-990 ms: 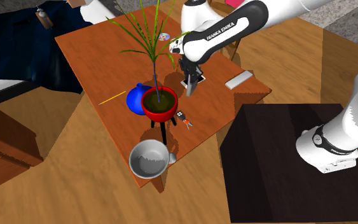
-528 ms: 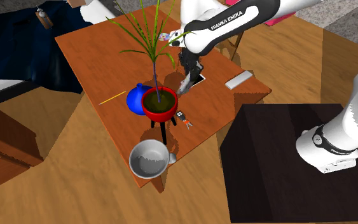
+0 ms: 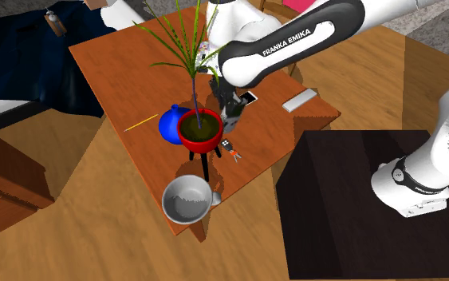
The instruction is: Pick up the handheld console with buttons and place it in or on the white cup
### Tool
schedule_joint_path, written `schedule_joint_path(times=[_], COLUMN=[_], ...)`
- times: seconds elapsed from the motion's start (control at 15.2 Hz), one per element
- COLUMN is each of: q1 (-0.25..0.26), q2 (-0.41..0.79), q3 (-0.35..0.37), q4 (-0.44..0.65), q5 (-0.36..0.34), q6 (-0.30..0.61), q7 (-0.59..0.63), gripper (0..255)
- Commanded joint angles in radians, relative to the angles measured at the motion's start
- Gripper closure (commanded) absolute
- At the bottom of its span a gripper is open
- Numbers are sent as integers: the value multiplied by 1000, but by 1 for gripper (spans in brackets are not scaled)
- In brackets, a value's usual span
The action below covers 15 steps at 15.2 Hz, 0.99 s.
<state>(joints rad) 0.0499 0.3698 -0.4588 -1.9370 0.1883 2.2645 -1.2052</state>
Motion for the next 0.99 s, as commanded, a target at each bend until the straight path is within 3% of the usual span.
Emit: schedule_joint_path(times=[0.0,0.92], q1=[29,194], q2=[7,131], q3=[12,94], q4=[20,285], q5=[-3,-6], q6=[-12,-150], q7=[46,330], gripper=[255,255])
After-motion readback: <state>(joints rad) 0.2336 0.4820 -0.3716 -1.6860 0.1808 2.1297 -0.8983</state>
